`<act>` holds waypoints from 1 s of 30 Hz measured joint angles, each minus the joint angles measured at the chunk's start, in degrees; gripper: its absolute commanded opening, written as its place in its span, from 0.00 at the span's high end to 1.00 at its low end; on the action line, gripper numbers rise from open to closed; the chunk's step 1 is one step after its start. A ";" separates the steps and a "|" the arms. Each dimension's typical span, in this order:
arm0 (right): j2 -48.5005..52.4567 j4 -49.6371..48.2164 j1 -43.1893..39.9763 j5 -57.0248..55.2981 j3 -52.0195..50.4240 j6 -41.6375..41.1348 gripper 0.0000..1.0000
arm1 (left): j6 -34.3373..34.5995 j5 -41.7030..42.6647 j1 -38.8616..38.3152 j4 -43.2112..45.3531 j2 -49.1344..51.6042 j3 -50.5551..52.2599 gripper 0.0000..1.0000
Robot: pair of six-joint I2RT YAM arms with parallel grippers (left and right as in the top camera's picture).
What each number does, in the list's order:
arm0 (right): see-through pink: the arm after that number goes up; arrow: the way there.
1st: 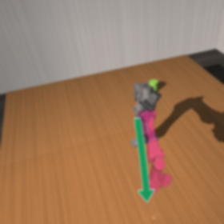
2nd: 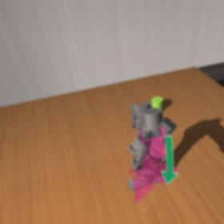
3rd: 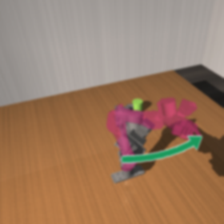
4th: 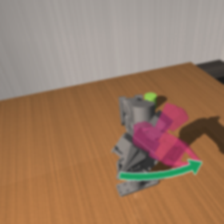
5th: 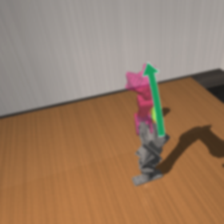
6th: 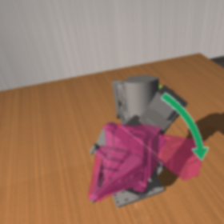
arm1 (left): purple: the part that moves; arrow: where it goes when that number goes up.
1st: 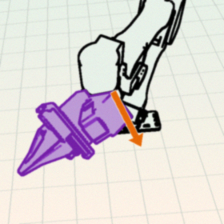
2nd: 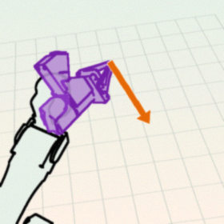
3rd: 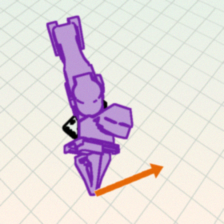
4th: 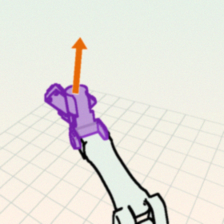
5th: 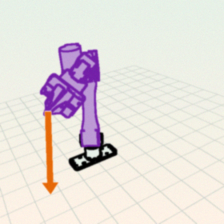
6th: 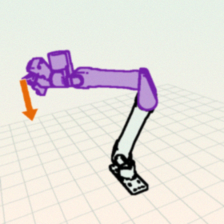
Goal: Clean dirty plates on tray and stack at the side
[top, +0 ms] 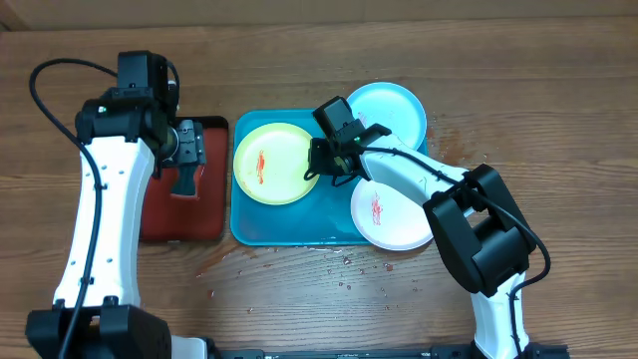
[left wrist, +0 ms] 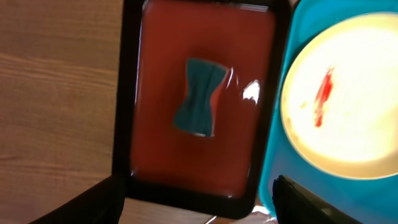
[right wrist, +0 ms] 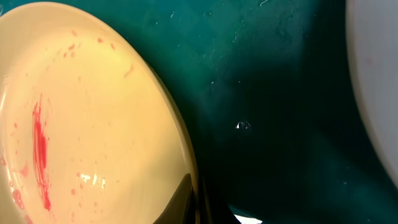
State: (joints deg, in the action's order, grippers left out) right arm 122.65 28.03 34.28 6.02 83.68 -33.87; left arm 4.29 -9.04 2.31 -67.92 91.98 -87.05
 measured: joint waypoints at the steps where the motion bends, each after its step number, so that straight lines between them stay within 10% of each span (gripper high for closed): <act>1: 0.00 0.02 -0.02 -0.02 0.00 -0.02 0.96 | -0.46 -0.04 0.09 -0.37 0.66 0.00 0.28; 5: 0.00 0.04 0.00 -0.04 0.00 -0.28 0.96 | -3.98 -0.07 0.09 -0.85 4.94 0.00 0.30; 9: 0.00 0.07 0.00 -0.04 0.00 -0.44 0.96 | -7.80 -0.28 0.11 0.68 10.69 0.00 0.57; 30: 0.00 0.46 0.00 -0.07 0.22 -0.44 0.96 | -13.29 2.05 4.35 6.03 26.99 0.00 0.64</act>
State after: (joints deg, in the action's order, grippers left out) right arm 122.65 28.49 34.28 5.96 83.90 -34.30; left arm -8.99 -6.98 6.66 -61.89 118.98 -87.05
